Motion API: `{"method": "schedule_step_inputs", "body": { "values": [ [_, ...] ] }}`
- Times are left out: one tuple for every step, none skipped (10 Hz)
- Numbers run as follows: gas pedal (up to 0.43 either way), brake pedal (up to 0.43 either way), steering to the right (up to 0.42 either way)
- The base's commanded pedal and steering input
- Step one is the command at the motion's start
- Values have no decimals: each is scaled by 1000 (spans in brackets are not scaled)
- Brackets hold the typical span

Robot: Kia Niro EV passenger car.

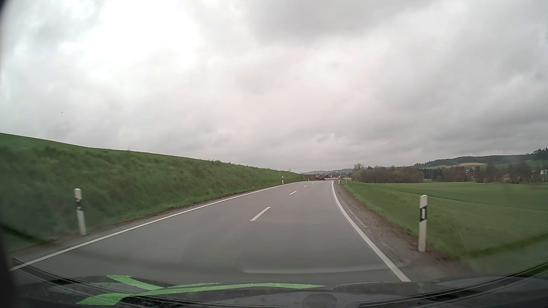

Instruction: Follow the waypoints while adhering to traffic rules and regulations

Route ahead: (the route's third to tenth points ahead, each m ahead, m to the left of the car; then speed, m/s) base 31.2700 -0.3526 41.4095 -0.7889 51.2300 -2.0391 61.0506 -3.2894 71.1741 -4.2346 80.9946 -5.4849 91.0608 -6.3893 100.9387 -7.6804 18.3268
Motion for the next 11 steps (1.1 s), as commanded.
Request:
{"method": "schedule_step_inputs", "body": {
  "values": [
    [138,0,26],
    [138,0,25],
    [138,0,24],
    [138,0,23],
    [138,0,22],
    [150,0,21],
    [150,0,21],
    [150,0,19],
    [150,0,17],
    [150,0,14],
    [150,0,12]
  ]
}}
